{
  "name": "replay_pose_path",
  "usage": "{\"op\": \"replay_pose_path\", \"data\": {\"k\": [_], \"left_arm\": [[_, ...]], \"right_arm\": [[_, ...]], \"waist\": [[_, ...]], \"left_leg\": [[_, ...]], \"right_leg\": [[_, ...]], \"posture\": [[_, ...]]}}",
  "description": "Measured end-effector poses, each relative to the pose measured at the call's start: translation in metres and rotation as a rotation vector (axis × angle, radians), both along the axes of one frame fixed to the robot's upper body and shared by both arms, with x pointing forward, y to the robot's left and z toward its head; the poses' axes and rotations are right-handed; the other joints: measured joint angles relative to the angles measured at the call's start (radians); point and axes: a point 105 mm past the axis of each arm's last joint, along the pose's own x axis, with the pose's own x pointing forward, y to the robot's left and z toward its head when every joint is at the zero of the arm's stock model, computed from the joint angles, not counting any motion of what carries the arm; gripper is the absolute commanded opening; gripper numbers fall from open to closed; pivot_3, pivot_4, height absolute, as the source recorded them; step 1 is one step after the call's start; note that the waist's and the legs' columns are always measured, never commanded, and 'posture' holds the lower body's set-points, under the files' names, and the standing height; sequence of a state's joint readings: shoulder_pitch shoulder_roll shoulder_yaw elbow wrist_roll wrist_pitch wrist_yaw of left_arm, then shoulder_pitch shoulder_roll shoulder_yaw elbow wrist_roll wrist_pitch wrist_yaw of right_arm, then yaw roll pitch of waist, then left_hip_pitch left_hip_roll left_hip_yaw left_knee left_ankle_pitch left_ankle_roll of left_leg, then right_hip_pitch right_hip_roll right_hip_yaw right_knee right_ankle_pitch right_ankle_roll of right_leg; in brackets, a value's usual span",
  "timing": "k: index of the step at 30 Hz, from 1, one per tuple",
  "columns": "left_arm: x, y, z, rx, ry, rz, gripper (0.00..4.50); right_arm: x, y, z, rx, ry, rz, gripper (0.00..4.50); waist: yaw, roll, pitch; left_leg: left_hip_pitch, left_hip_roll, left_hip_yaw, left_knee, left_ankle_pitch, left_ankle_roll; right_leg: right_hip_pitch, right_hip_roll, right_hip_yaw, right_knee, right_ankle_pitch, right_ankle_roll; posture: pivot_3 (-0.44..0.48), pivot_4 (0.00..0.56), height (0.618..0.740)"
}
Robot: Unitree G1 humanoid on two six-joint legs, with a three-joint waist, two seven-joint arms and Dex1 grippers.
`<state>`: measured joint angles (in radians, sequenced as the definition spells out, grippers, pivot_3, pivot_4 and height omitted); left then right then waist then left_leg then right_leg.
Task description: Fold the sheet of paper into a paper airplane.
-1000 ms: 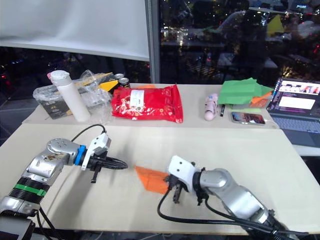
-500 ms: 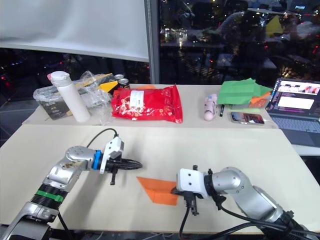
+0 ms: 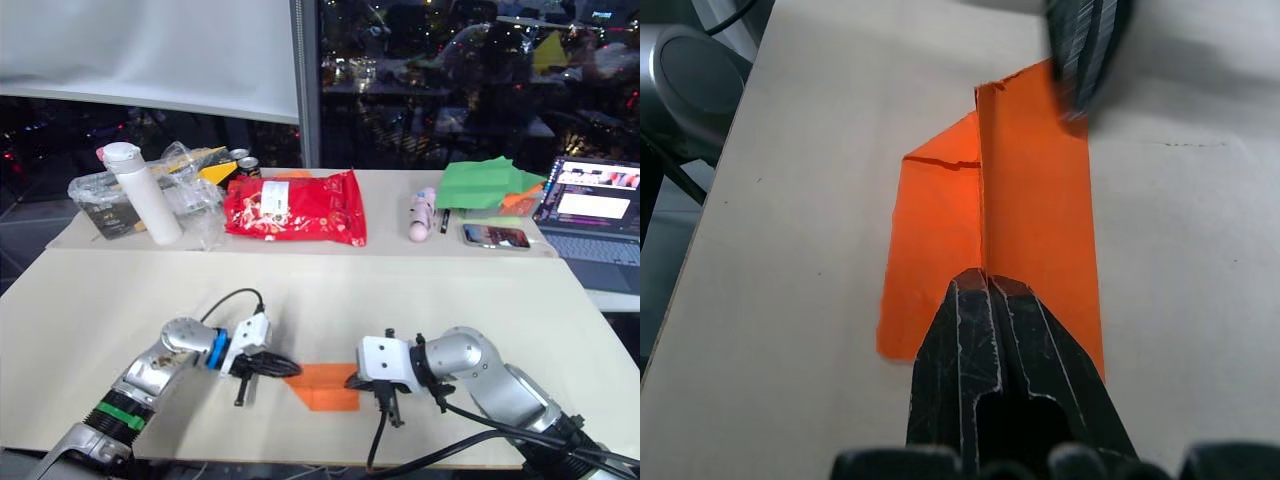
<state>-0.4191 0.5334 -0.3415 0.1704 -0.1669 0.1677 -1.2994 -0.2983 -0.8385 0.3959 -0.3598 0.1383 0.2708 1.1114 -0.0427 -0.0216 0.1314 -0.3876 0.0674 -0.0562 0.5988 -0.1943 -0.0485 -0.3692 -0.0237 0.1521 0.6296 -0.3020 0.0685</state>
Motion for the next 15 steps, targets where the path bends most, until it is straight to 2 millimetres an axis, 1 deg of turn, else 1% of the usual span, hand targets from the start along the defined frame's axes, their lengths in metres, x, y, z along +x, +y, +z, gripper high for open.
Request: {"op": "replay_pose_path", "data": {"k": [4, 10, 13, 15], "left_arm": [[0.000, -0.003, -0.001, 0.031, -0.080, -0.028, 0.00], [0.002, -0.004, -0.001, 0.040, -0.136, -0.033, 0.00], [0.003, -0.005, -0.001, 0.042, -0.150, -0.029, 0.00], [0.003, -0.005, -0.001, 0.041, -0.157, -0.025, 0.00]], "right_arm": [[0.002, 0.000, 0.000, 0.011, 0.023, -0.028, 0.05], [-0.003, 0.002, -0.005, 0.040, 0.170, -0.052, 0.05], [0.009, -0.003, -0.006, 0.019, 0.213, -0.093, 0.05], [0.015, -0.002, -0.005, 0.027, 0.240, -0.114, 0.05]], "waist": [[0.000, 0.001, -0.001], [0.000, 0.002, -0.001], [-0.001, 0.002, -0.001], [-0.001, 0.002, -0.001]], "left_leg": [[0.002, 0.000, 0.000, 0.000, 0.000, 0.000], [0.003, 0.000, 0.000, 0.002, 0.000, 0.000], [0.003, 0.000, 0.000, 0.003, 0.000, 0.000], [0.003, 0.000, 0.000, 0.004, 0.000, 0.000]], "right_leg": [[0.003, 0.000, 0.000, 0.000, 0.000, 0.000], [0.004, 0.000, 0.000, 0.000, 0.000, 0.000], [0.004, 0.000, 0.000, 0.000, 0.000, 0.000], [0.004, 0.000, 0.000, 0.000, 0.000, 0.000]], "posture": [[0.000, 0.150, 0.712], [0.000, 0.150, 0.712], [0.000, 0.150, 0.712], [0.000, 0.150, 0.712]]}}
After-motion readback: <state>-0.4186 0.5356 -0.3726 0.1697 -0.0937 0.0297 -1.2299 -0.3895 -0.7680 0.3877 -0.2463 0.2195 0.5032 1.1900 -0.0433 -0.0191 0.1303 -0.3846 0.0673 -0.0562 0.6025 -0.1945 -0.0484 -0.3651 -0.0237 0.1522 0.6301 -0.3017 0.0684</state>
